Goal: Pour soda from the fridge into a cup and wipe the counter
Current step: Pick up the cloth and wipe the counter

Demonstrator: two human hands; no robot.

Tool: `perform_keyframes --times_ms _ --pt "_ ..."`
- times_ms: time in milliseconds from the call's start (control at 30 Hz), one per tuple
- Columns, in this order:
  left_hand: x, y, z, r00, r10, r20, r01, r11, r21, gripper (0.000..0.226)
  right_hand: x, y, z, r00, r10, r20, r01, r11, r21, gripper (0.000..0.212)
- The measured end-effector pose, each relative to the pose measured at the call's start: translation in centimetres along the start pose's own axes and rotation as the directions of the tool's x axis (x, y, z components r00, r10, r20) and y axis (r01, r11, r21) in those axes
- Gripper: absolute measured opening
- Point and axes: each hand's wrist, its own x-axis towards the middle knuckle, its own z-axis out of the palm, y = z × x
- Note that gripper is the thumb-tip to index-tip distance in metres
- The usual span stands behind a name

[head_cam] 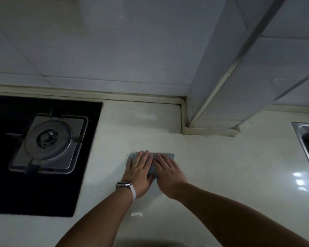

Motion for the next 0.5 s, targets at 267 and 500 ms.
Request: perform_keyframes --times_ms 267,500 --pt "-5.6 1.4 2.9 0.998 0.027 -0.057 -0.026 0.999 0.019 0.070 -5.7 -1.7 2.6 1.000 -0.024 -0.017 0.023 1.000 -0.021 0.062" --pt "-10.1 3.1 5.2 0.996 0.007 -0.093 -0.006 1.000 0.014 0.066 -9.5 -2.9 5.1 1.000 -0.008 -0.013 0.007 0.999 -0.050 0.065"
